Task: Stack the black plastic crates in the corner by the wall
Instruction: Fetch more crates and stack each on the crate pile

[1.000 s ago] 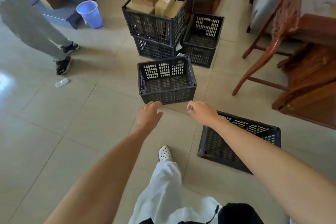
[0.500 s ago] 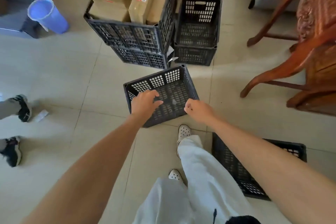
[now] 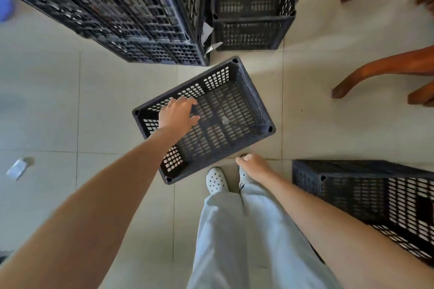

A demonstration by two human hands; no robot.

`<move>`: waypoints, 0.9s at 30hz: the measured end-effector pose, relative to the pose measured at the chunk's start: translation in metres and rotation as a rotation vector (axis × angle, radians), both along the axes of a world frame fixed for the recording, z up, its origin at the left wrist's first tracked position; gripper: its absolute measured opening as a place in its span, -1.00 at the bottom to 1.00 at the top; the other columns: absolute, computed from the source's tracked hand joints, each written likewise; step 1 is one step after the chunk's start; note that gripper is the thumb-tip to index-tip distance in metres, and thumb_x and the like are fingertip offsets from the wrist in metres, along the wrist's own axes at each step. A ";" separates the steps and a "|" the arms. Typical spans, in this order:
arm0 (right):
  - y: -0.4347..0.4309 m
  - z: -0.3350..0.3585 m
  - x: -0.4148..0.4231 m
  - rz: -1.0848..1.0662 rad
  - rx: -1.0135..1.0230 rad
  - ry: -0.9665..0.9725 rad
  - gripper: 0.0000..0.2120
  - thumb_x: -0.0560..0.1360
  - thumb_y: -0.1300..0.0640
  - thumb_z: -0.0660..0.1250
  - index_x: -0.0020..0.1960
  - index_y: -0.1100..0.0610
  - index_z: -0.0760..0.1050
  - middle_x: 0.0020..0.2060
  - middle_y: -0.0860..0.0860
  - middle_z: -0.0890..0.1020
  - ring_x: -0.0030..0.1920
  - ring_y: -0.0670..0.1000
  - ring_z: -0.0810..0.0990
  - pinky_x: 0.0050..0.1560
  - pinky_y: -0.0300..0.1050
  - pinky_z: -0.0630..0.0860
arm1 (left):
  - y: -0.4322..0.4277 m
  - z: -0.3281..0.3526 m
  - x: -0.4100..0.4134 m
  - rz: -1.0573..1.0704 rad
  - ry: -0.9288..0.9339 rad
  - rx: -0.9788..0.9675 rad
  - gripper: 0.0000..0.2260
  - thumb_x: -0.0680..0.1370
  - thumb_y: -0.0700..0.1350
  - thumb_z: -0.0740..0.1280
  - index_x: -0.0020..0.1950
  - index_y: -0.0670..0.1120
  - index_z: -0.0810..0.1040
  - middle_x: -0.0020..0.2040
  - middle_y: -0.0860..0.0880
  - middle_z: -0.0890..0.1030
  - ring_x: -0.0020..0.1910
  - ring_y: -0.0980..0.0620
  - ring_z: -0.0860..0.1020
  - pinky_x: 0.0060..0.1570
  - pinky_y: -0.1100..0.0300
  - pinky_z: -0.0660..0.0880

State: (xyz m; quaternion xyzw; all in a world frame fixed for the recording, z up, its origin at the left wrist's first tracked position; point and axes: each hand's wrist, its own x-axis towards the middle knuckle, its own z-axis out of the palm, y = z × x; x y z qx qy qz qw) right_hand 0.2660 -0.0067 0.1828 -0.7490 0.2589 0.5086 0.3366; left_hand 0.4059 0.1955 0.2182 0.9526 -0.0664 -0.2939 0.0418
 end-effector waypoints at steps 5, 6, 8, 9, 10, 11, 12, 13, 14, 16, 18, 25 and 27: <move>0.028 -0.094 -0.003 -0.452 0.057 0.212 -0.42 0.54 -0.23 0.19 0.35 0.19 0.42 0.20 0.11 0.51 0.19 0.14 0.55 0.04 -0.06 0.52 | 0.025 -0.097 0.042 0.076 0.006 0.023 -0.44 0.55 0.13 0.33 0.48 -0.02 0.27 0.41 -0.12 0.39 0.38 -0.19 0.37 0.23 -0.19 0.40; 0.033 -0.110 -0.002 -0.508 0.066 0.234 -0.41 0.56 -0.22 0.19 0.38 0.20 0.39 0.23 0.12 0.49 0.22 0.16 0.54 0.08 -0.04 0.54 | 0.027 -0.116 0.050 0.091 0.008 0.020 -0.42 0.55 0.13 0.33 0.50 -0.04 0.25 0.42 -0.12 0.37 0.39 -0.20 0.36 0.25 -0.21 0.39; 0.041 -0.143 0.001 -0.637 0.080 0.245 -0.35 0.55 -0.23 0.19 0.43 0.22 0.33 0.31 0.15 0.47 0.23 0.17 0.53 0.15 -0.01 0.54 | 0.031 -0.153 0.068 0.101 0.000 0.012 -0.36 0.54 0.13 0.34 0.52 -0.07 0.19 0.47 -0.12 0.32 0.42 -0.20 0.32 0.29 -0.22 0.35; 0.044 -0.160 0.002 -0.703 0.081 0.237 -0.35 0.55 -0.23 0.21 0.44 0.21 0.32 0.32 0.17 0.47 0.23 0.18 0.54 0.17 0.01 0.54 | 0.033 -0.171 0.077 0.097 0.002 0.011 -0.32 0.54 0.14 0.34 0.54 -0.08 0.15 0.49 -0.13 0.28 0.44 -0.20 0.29 0.32 -0.23 0.32; 0.046 -0.173 0.003 -0.759 0.081 0.233 -0.36 0.54 -0.22 0.22 0.44 0.20 0.32 0.31 0.19 0.48 0.23 0.18 0.55 0.18 0.03 0.55 | 0.034 -0.186 0.085 0.087 0.010 0.018 -0.28 0.53 0.16 0.34 0.56 -0.09 0.11 0.51 -0.13 0.25 0.47 -0.20 0.25 0.36 -0.23 0.28; 0.049 -0.184 0.004 -0.816 0.090 0.235 -0.37 0.54 -0.20 0.24 0.43 0.20 0.32 0.29 0.20 0.50 0.20 0.18 0.58 0.18 0.03 0.55 | 0.035 -0.201 0.093 0.083 0.025 0.027 -0.25 0.53 0.19 0.33 0.57 -0.10 0.08 0.53 -0.14 0.21 0.49 -0.20 0.21 0.40 -0.24 0.22; 0.050 -0.194 0.004 -0.861 0.105 0.248 -0.38 0.54 -0.18 0.25 0.44 0.19 0.30 0.27 0.20 0.52 0.15 0.16 0.60 0.16 0.01 0.56 | 0.036 -0.214 0.101 0.095 0.053 0.039 -0.22 0.52 0.22 0.31 0.58 -0.10 0.04 0.55 -0.15 0.17 0.51 -0.21 0.16 0.42 -0.25 0.16; 0.052 -0.201 0.005 -0.900 0.130 0.265 -0.38 0.54 -0.17 0.26 0.45 0.19 0.29 0.25 0.19 0.52 0.07 0.13 0.62 0.11 -0.03 0.56 | 0.037 -0.225 0.108 0.124 0.093 0.051 -0.20 0.52 0.25 0.29 0.58 -0.09 0.03 0.56 -0.16 0.15 0.52 -0.23 0.13 0.44 -0.26 0.12; 0.053 -0.205 0.005 -0.926 0.151 0.285 -0.38 0.54 -0.16 0.28 0.45 0.19 0.28 0.24 0.19 0.53 0.02 0.10 0.62 0.07 -0.07 0.54 | 0.037 -0.234 0.114 0.161 0.133 0.059 -0.19 0.51 0.28 0.28 0.58 -0.09 0.04 0.55 -0.17 0.17 0.52 -0.25 0.15 0.44 -0.28 0.11; 0.052 -0.208 0.006 -0.964 0.181 0.302 -0.37 0.53 -0.14 0.30 0.45 0.21 0.29 0.22 0.22 0.53 0.03 0.10 0.63 0.08 -0.09 0.53 | 0.037 -0.242 0.119 0.225 0.171 0.044 -0.19 0.48 0.32 0.29 0.55 -0.11 0.11 0.48 -0.20 0.25 0.45 -0.28 0.25 0.39 -0.30 0.20; 0.051 -0.207 0.008 -0.975 0.198 0.324 -0.38 0.53 -0.14 0.31 0.43 0.20 0.30 0.22 0.24 0.53 0.10 0.12 0.63 0.10 -0.11 0.53 | 0.038 -0.240 0.119 0.262 0.161 0.006 -0.21 0.46 0.33 0.31 0.51 -0.12 0.19 0.42 -0.21 0.29 0.40 -0.28 0.31 0.37 -0.27 0.25; 0.057 -0.150 0.003 -0.949 0.151 0.346 -0.39 0.53 -0.15 0.30 0.41 0.21 0.32 0.24 0.24 0.51 0.04 0.10 0.61 0.02 -0.15 0.53 | 0.066 -0.174 0.098 0.307 0.142 -0.034 -0.26 0.42 0.34 0.34 0.40 -0.12 0.30 0.31 -0.20 0.36 0.32 -0.27 0.37 0.30 -0.27 0.33; 0.061 -0.119 0.002 -0.928 0.133 0.336 -0.39 0.53 -0.14 0.31 0.41 0.22 0.31 0.23 0.23 0.52 0.05 0.10 0.62 -0.03 -0.16 0.54 | 0.077 -0.138 0.088 0.332 0.118 -0.045 -0.27 0.42 0.34 0.35 0.39 -0.12 0.32 0.28 -0.19 0.38 0.30 -0.25 0.39 0.28 -0.24 0.34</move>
